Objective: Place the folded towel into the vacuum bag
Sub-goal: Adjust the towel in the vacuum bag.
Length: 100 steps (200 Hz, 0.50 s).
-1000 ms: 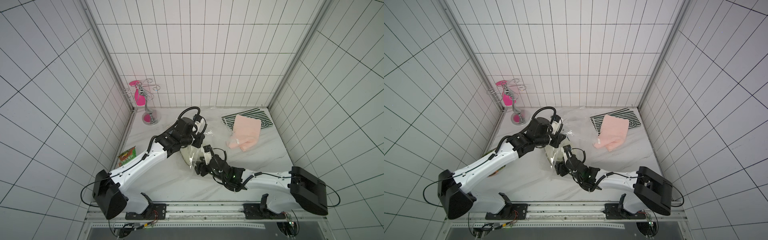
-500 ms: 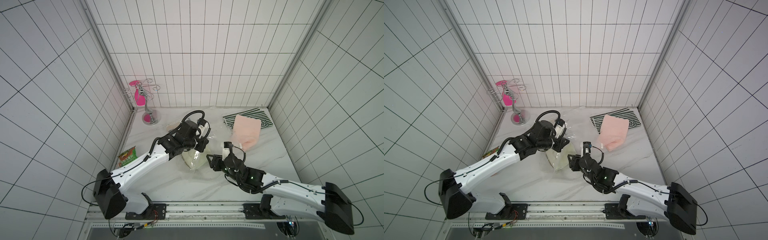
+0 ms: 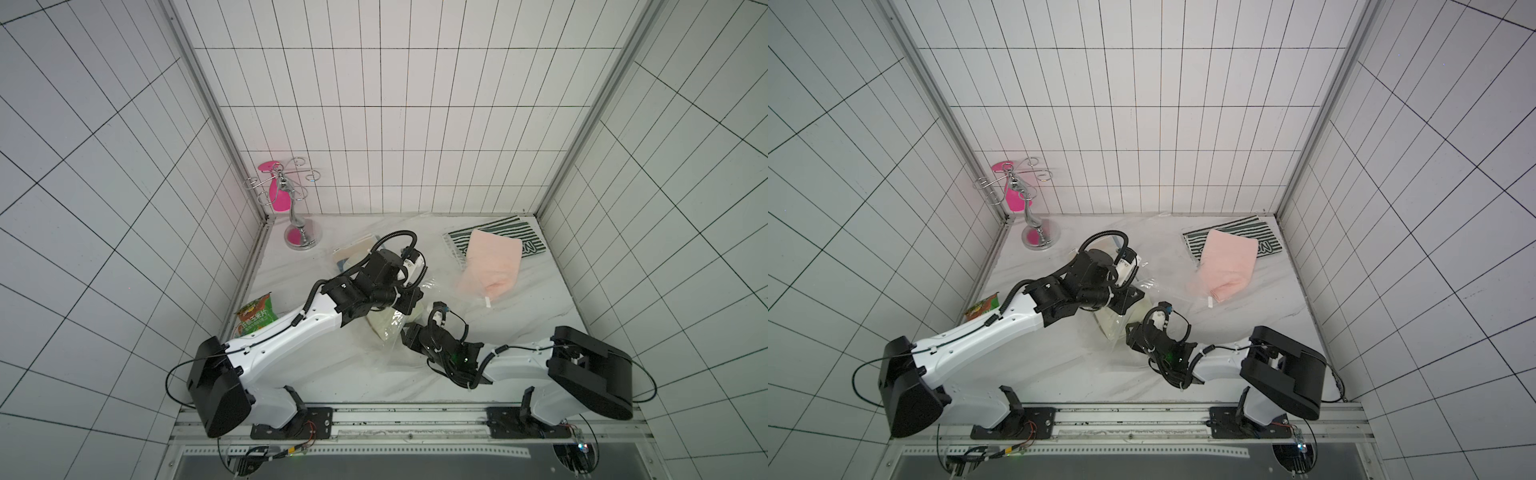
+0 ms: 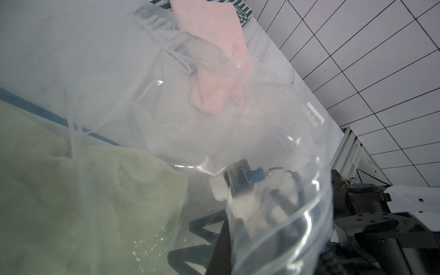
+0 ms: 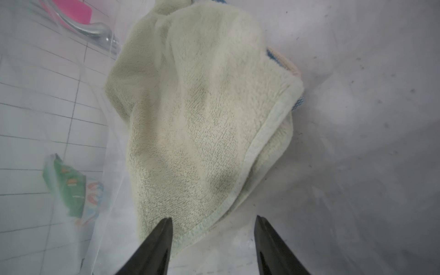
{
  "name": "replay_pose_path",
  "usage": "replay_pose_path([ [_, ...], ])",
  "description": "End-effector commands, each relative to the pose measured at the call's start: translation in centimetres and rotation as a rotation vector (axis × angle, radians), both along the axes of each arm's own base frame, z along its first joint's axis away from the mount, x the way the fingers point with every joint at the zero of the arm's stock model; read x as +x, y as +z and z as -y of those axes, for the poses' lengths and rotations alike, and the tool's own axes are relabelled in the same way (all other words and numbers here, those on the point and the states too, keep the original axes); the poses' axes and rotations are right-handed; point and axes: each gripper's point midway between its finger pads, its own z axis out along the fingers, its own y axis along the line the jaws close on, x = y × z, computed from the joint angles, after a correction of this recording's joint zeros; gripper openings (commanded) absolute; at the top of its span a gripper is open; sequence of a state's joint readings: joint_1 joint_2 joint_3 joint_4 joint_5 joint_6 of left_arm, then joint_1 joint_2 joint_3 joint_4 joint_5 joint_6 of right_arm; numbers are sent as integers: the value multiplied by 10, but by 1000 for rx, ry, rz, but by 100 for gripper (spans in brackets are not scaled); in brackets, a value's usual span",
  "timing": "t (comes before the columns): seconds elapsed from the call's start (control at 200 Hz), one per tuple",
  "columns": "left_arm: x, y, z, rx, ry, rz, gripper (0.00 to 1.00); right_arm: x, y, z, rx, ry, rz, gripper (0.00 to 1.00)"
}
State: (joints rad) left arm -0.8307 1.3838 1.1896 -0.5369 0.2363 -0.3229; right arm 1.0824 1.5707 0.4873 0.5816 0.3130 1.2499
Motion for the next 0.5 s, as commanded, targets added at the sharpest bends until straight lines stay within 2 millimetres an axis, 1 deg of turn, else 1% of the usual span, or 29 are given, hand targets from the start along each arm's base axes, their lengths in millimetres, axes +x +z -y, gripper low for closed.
replay_pose_path([
  [0.0,-2,3,2,-14,-7,2,8,17,13,-23,169,-21,3,57],
  [0.05,-1,3,2,-8,-5,5,8,26,11,-32,204,-6,-14,54],
  [0.105,-1,2,1,0,-4,6,8,35,11,-38,245,-9,-5,48],
  [0.175,-1,3,0,2,-5,10,8,47,23,-49,309,28,32,31],
  [0.245,-1,4,-1,5,-4,13,8,53,48,-64,355,83,93,14],
  [0.27,-1,4,-1,4,-4,13,7,54,56,-69,355,105,107,10],
  [0.32,-2,10,-2,-2,-6,18,7,55,62,-74,332,113,90,1],
  [0.375,-3,19,-3,-17,-7,34,7,56,73,-78,335,128,128,0],
  [0.4,-2,21,-4,-19,-4,45,7,56,76,-79,336,130,136,0],
  [0.435,-2,24,-6,-20,0,59,7,57,71,-80,325,128,125,0],
  [0.495,-1,23,-8,-16,3,69,8,58,53,-81,296,121,83,0],
])
